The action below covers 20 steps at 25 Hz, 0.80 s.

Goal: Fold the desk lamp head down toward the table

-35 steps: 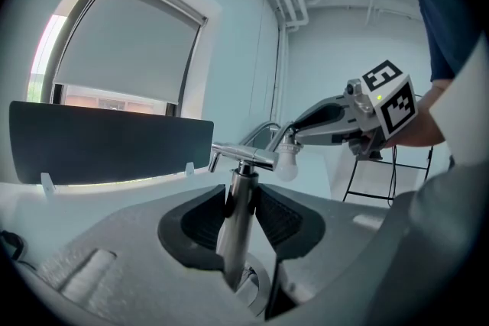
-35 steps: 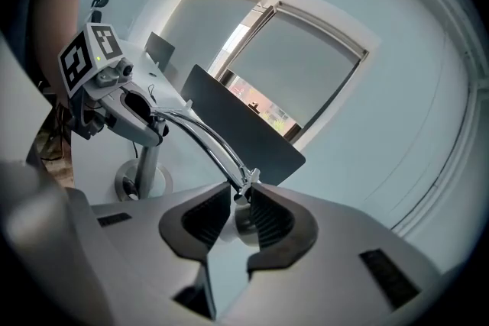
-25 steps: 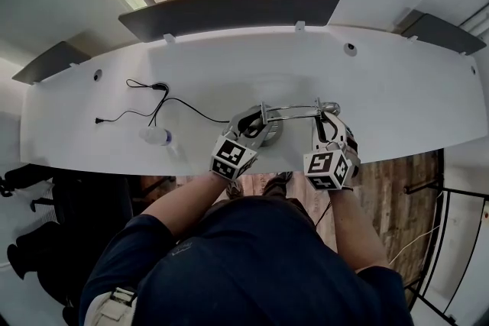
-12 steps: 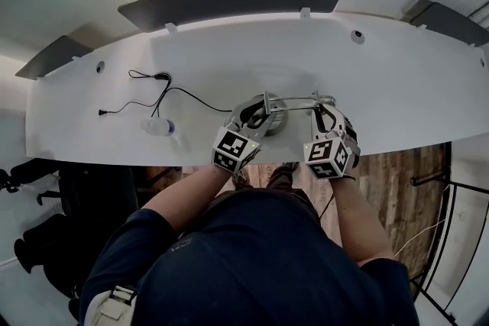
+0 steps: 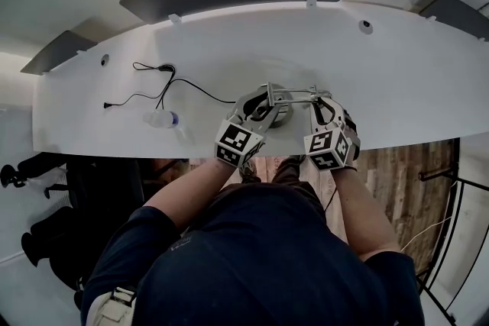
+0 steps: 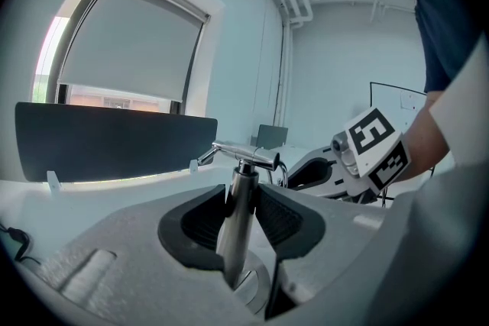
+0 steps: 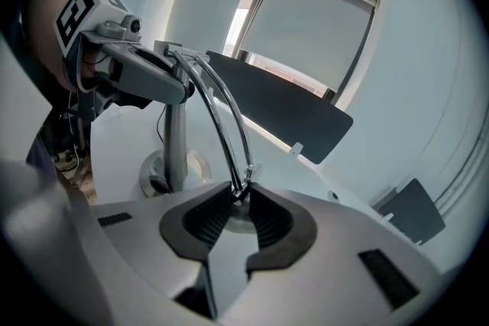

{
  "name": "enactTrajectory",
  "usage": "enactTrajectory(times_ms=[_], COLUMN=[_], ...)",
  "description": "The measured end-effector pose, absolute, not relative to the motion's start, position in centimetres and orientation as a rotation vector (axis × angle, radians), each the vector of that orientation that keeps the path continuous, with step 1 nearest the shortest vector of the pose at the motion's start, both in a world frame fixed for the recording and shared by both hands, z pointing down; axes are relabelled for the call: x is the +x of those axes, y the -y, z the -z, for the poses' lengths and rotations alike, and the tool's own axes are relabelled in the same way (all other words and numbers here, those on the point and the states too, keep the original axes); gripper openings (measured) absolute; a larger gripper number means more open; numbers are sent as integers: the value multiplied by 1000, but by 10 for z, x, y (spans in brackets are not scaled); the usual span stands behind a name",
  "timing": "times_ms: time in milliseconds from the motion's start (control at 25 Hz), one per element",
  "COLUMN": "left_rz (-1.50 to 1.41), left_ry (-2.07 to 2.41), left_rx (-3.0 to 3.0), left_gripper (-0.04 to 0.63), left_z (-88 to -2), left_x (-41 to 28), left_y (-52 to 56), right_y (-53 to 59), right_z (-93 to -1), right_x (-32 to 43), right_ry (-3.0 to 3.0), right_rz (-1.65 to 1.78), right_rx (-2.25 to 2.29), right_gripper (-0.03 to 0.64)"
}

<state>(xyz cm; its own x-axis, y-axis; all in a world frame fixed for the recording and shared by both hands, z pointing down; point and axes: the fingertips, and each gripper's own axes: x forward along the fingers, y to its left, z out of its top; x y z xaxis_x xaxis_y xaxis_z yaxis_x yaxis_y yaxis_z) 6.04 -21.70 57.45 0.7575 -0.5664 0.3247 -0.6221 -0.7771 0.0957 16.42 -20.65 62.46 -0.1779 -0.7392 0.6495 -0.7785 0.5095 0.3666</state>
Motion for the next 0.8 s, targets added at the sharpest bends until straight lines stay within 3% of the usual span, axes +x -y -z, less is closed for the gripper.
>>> enactTrajectory(times_ms=[800], left_rz=[-438], left_ry=[981], left_rx=[2745], left_gripper=[124], left_z=[-577], left_x=[60], left_y=[218], right_y=[207], right_z=[-652], right_x=[142], right_ry=[1987], right_rz=[-111], right_rx=[1195], right_gripper=[86])
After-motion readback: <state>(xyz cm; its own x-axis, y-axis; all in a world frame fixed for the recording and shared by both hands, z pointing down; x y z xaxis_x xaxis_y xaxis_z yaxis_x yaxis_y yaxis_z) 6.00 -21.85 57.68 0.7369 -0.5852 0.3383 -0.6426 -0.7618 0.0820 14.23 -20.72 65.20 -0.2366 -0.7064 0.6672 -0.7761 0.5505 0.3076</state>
